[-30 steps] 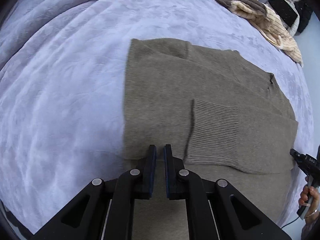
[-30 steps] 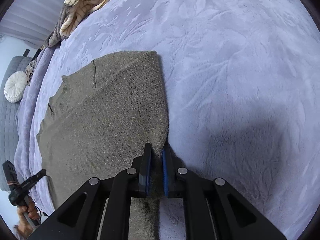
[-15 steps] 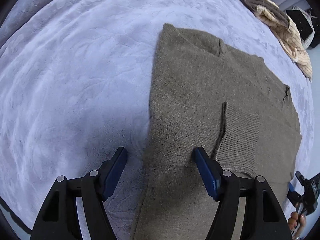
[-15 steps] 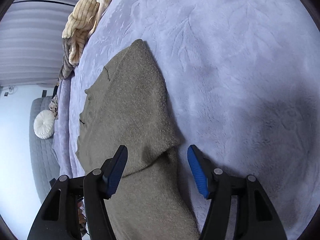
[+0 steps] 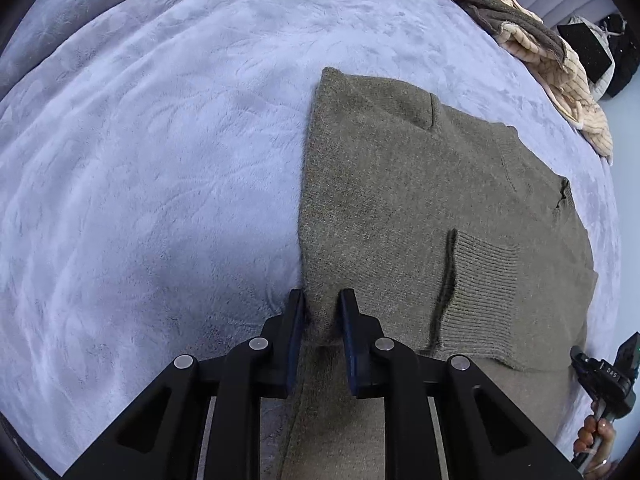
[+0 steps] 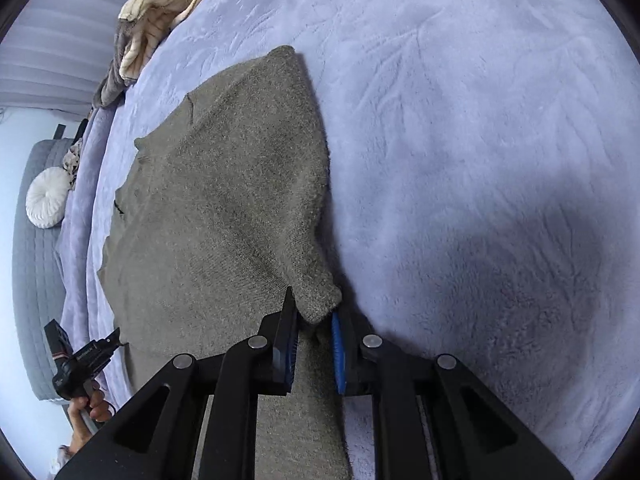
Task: Fold small clothes
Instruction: 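Open both grippers and release the folded sweater, then move both open grippers over the sweater body to its hem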
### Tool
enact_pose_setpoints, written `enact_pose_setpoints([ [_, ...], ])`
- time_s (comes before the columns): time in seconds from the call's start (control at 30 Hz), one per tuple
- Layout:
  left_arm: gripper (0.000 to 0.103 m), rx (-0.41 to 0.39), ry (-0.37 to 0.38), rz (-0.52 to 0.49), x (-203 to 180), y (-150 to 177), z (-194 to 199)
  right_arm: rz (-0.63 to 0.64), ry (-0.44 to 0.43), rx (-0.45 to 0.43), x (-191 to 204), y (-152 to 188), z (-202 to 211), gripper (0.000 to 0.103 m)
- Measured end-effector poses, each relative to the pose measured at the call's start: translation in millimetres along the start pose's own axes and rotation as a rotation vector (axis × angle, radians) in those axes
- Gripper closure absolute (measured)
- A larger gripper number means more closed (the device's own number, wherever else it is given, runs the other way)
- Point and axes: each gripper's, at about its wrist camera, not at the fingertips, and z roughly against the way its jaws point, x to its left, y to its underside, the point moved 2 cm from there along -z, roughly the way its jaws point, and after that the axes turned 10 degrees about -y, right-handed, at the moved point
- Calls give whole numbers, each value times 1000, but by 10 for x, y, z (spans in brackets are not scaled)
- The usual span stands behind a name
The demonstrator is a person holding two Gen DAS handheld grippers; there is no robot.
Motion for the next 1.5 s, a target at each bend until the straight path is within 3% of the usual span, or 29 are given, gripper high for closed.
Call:
enact_pose_setpoints([
  [0.17, 83, -22, -44, -3, 89, 101, 240, -7, 20, -2, 50, 103, 213, 81],
  [0.23, 83, -18, -59, -11, 122, 180, 321, -24, 14, 1, 39, 190, 299, 71],
  [0.3, 83, -14, -60, -17, 137, 260, 390, -39, 7, 0, 41, 291, 366, 55],
  [0.53, 82, 13, -60, -65, 39, 532, 598, -72, -5, 14, 138, 631, 438, 52],
  [0.6, 82, 7, -69, -98, -31, 591, 641, -75, -8, 22, 182, 718, 441, 32],
  [0.63, 71, 1, -73, -115, -48, 640, 671, -78, -16, 23, 206, 761, 445, 28],
  [0.67, 52, -1, -77, -121, -50, 683, 698, -81, -23, 25, 235, 793, 448, 27],
  [0.7, 9, -5, -83, -119, -51, 717, 726, -83, -30, 28, 263, 833, 457, 27],
  [0.73, 2, -29, -87, -113, -57, 753, 782, -82, -34, 30, 289, 860, 457, 26],
  [0.93, 2, -46, -113, -160, -140, 914, 940, -41, -9, 24, 452, 1003, 516, 15],
  [1.17, 2, 36, -65, -181, -131, 1155, 912, 32, -66, -22, 707, 1175, 646, 14],
  [1.5, 2, 41, -93, -341, -204, 1587, 1046, 78, -46, 52, 917, 1589, 599, 14],
])
